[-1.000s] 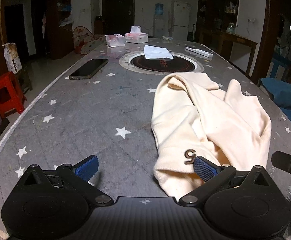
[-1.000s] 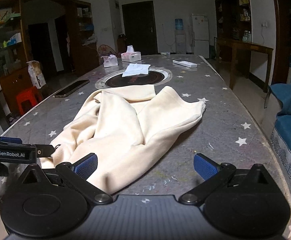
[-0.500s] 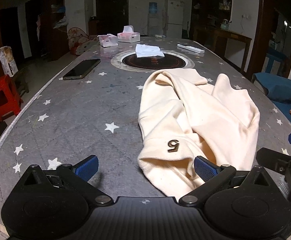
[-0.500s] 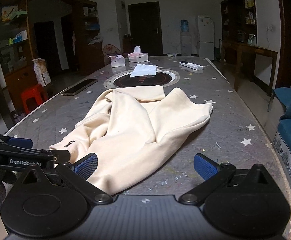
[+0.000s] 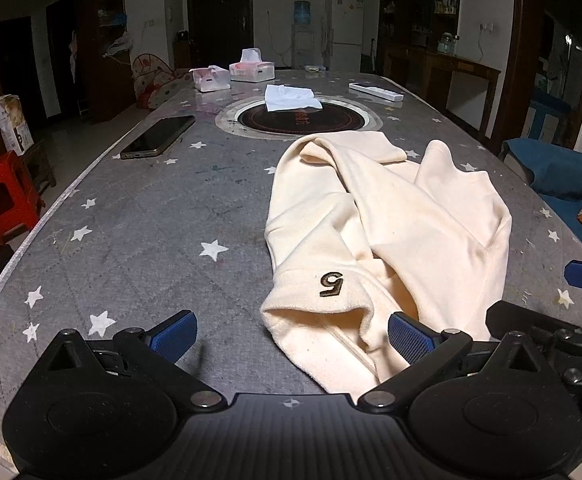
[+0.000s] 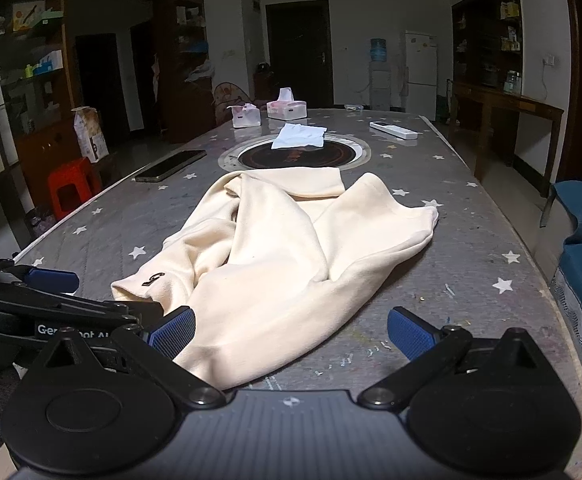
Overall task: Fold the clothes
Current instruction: 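Move both grippers over the crumpled cream shirt, approaching its hem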
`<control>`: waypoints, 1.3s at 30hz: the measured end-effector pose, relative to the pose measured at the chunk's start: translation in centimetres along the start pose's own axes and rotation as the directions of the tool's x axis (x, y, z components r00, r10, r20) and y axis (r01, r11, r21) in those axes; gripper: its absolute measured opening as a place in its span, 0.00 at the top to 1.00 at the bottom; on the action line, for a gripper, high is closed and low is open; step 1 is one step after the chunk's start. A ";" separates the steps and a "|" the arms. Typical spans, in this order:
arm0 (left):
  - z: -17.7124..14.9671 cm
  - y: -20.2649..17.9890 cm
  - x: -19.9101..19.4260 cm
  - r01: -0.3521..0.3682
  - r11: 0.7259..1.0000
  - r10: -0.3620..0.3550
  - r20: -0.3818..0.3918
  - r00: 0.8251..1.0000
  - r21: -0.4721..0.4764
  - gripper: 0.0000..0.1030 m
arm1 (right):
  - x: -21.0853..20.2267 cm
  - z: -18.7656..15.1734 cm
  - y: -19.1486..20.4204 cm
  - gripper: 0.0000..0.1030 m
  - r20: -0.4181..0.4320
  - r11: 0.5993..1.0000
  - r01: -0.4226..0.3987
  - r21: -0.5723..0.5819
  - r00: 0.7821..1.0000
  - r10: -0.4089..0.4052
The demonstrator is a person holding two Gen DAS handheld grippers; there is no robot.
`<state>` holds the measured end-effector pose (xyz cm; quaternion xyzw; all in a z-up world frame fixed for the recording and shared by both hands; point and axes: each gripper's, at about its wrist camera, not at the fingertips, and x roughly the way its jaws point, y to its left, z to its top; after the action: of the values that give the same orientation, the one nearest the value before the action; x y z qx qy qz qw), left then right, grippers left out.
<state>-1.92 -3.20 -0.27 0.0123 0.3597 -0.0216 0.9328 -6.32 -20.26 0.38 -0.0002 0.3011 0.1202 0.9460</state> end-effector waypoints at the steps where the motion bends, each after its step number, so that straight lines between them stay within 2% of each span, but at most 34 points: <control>1: 0.0 0.0 0.0 0.001 1.000 -0.001 0.000 1.000 0.000 0.00 | 0.0 0.0 0.1 0.00 -0.001 1.000 -0.001 -0.001 1.000 0.001; 39: 0.1 0.1 0.7 -0.007 1.000 0.007 -0.020 1.000 -0.003 0.00 | 0.5 0.2 0.2 0.00 -0.017 1.000 -0.003 0.006 1.000 0.003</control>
<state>-1.29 -3.16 -0.67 0.0125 0.3688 -0.0178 0.9293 -5.86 -19.91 0.22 0.0020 0.3094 0.1206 0.9432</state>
